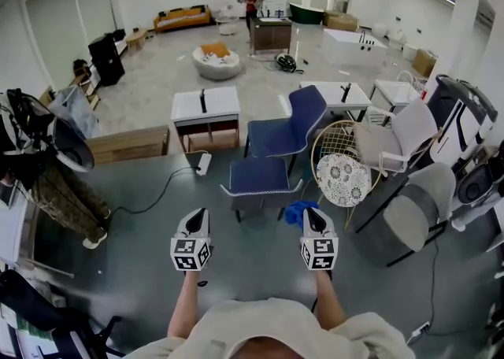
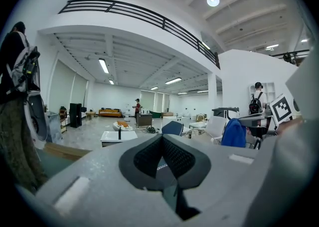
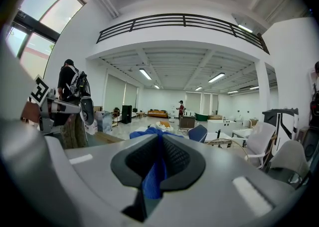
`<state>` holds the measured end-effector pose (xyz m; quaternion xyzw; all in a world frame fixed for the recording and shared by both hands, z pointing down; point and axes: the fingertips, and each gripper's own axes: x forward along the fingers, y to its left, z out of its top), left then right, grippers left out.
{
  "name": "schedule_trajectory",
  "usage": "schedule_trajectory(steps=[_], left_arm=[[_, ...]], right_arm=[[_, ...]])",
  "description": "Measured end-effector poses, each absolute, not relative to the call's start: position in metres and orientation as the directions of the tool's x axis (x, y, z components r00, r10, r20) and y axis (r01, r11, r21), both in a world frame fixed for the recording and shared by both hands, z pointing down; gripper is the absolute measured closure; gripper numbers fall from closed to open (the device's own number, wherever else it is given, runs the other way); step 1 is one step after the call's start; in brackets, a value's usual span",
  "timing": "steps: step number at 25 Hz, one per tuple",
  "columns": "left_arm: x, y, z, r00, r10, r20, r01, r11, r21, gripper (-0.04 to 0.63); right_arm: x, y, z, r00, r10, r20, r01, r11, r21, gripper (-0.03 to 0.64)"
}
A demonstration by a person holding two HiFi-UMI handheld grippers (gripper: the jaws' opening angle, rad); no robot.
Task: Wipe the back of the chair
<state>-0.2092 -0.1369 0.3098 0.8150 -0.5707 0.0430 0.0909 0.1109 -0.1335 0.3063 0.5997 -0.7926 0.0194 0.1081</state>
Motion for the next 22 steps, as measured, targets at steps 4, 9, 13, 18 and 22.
schedule_trajectory(steps=[4, 9, 13, 18, 22], left_arm=[[-0.2089, -0.1379, 0.3098, 0.344, -0.924, 0.167, -0.938, -0.330, 0.110, 0.597], [-0.2056, -0.1372, 0.3042, 0.350, -0.923, 0.158, -0.936, -0.336, 0.110, 0.597], [-0.2033, -0.1384, 0.3008, 0.352, -0.923, 0.154, -0.935, -0.339, 0.104, 0.597], [-0.2022, -0.1384, 0.3010, 0.355, -0.922, 0.154, -0.934, -0.342, 0.107, 0.597], [-0.2000, -0.1402, 0.3023, 0.359, -0.921, 0.153, -0.932, -0.345, 0.112, 0.597]], right_arm=[[0.1052, -0.1360, 0.3026, -0.271, -0.945, 0.184, -0.952, 0.292, 0.093, 0.594], [0.1045, -0.1343, 0.3003, -0.277, -0.944, 0.182, -0.951, 0.296, 0.089, 0.594], [0.1047, -0.1339, 0.3010, -0.276, -0.942, 0.188, -0.951, 0.296, 0.086, 0.594], [0.1043, -0.1323, 0.3043, -0.278, -0.940, 0.198, -0.950, 0.300, 0.090, 0.594], [0.1059, -0.1350, 0.3063, -0.273, -0.941, 0.201, -0.951, 0.296, 0.089, 0.594]])
